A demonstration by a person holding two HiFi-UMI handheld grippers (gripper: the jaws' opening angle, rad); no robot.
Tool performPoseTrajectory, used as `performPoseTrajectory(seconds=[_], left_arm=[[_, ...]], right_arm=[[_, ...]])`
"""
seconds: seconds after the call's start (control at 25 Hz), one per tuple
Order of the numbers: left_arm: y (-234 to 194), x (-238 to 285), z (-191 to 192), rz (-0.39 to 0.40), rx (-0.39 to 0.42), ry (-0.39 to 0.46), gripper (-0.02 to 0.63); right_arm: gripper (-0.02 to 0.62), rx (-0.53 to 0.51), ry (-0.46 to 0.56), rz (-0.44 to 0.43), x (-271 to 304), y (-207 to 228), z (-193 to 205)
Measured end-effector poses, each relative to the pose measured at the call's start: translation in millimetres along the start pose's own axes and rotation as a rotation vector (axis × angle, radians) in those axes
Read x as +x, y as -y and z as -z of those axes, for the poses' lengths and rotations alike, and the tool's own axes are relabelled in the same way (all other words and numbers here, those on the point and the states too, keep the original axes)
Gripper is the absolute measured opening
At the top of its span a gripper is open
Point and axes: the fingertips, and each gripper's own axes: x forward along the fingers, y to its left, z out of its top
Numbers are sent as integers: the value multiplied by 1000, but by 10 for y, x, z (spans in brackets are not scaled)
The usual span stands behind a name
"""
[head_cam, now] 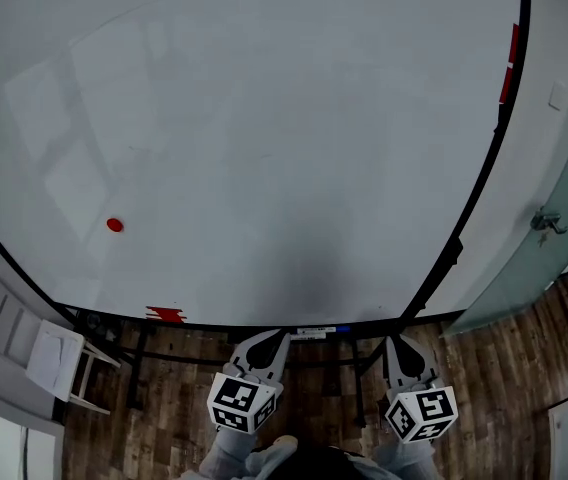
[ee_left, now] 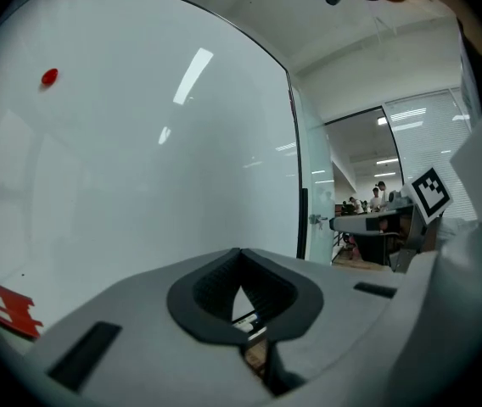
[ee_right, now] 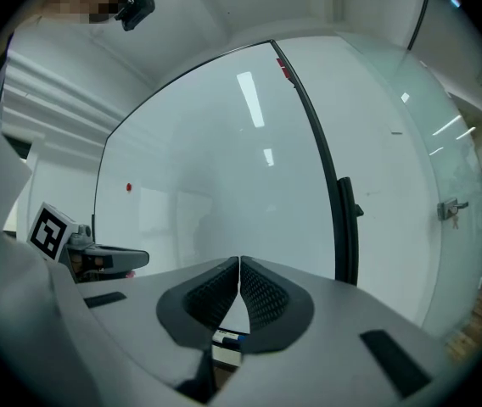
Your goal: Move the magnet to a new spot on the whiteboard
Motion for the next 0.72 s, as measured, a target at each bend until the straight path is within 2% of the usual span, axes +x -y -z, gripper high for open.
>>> performPoseTrajectory(seconds=[0.28, 0.72], left_arm=[[110, 78, -34, 31, -9, 19, 9], [76, 64, -25, 33, -20, 18, 9]], right_arm=[[29, 11, -15, -3, -24, 24, 14], [28, 18, -14, -48, 84, -60, -15]])
